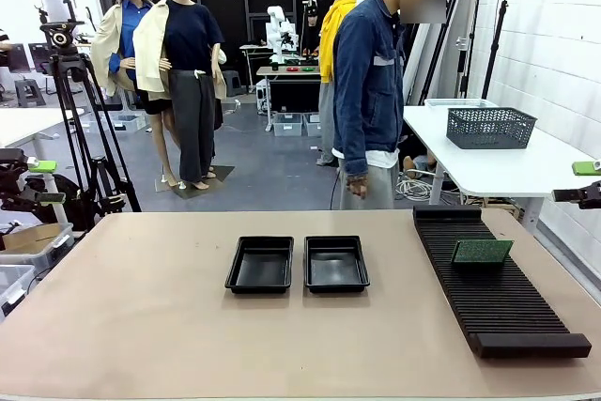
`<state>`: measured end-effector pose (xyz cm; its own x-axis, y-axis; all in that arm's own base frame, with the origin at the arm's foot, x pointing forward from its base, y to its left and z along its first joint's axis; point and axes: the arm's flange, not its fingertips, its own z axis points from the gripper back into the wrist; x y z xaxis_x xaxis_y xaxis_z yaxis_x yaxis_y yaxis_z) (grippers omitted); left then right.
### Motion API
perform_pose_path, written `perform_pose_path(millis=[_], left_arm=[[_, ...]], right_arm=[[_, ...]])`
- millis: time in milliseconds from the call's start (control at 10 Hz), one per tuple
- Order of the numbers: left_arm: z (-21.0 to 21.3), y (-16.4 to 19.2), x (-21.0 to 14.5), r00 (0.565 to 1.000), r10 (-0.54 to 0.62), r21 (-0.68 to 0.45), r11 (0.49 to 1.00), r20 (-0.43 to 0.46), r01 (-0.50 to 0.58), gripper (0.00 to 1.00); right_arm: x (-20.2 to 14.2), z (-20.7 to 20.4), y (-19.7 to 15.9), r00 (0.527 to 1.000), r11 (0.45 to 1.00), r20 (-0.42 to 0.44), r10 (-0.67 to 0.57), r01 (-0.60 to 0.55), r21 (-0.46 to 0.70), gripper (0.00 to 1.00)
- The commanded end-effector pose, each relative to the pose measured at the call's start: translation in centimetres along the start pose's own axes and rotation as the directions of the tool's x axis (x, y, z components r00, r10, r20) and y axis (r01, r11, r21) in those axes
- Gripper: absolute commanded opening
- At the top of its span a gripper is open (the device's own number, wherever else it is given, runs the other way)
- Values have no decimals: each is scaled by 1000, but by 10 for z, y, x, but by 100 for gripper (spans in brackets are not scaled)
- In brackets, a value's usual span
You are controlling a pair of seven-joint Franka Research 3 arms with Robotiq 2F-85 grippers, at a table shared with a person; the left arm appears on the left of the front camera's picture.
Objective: Inspect and transfer BCBs to ESD trays.
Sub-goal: Pick up the Blank PCB from the PCB Rack and place it in the left ESD tray.
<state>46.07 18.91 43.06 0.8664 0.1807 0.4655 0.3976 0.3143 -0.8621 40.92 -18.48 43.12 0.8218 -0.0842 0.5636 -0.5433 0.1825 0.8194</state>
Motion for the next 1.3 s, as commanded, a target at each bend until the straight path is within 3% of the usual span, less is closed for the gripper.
perform_pose_path(millis=[0, 1200], left_arm=[[0, -1, 0, 1000, 1, 4, 1000, 2, -1, 100], [0, -1, 0, 1000, 1, 4, 1000, 2, -1, 100]], right_arm=[[-2, -2, 2, 1000, 1000, 4, 1, -1, -8, 100], [-2, -2, 2, 1000, 1000, 4, 1, -1, -8, 100]])
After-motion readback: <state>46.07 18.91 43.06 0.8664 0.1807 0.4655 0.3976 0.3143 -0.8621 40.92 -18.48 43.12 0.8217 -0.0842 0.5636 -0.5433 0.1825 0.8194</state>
